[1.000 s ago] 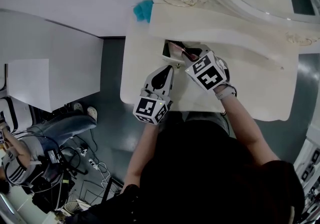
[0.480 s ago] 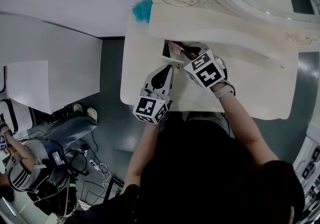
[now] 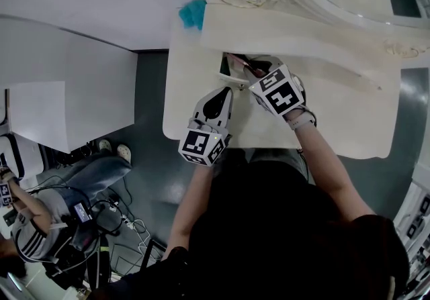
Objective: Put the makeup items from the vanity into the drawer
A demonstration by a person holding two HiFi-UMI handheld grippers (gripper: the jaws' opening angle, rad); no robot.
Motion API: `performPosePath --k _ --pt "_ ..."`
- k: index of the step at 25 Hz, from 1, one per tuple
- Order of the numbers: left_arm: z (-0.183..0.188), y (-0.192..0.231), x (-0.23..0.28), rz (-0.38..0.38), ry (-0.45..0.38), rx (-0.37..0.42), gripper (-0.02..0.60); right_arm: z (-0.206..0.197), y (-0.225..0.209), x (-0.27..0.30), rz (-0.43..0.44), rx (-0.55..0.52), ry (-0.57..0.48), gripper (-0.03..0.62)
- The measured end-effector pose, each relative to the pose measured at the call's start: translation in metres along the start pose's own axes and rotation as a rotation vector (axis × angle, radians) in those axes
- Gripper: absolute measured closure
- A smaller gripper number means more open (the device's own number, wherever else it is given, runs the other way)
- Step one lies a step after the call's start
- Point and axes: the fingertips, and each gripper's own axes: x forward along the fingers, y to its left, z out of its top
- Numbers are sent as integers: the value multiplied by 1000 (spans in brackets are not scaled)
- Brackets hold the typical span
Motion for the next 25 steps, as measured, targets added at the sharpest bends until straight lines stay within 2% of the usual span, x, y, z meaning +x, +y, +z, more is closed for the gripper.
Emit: performPosePath --k 18,21,25 --pt "1 -5 -10 -47 2 16 569 3 2 -15 -55 47 -87 533" --pt "2 -6 -8 -66 7 23 569 6 3 -22 -63 54 -136 533" --pt "1 -12 -5 -101 19 38 569 14 4 -37 -68 91 -258 534"
